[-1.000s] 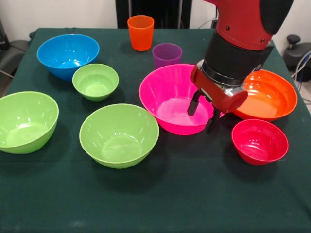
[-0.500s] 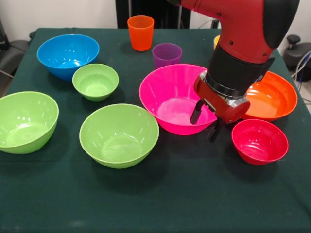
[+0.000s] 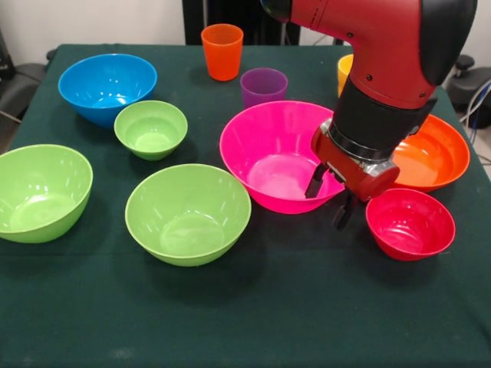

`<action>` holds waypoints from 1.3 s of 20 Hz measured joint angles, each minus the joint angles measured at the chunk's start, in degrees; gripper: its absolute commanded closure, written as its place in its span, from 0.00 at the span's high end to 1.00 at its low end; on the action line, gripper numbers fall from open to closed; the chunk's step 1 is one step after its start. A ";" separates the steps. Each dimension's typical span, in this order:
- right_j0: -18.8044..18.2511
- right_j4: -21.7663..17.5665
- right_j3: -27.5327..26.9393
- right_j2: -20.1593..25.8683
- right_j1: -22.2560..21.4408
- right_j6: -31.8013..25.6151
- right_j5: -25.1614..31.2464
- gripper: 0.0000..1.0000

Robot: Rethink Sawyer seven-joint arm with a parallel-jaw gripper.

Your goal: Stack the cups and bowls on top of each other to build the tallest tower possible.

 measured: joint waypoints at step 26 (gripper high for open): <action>-1.36 -0.73 1.63 2.52 -1.77 0.00 -0.62 1.00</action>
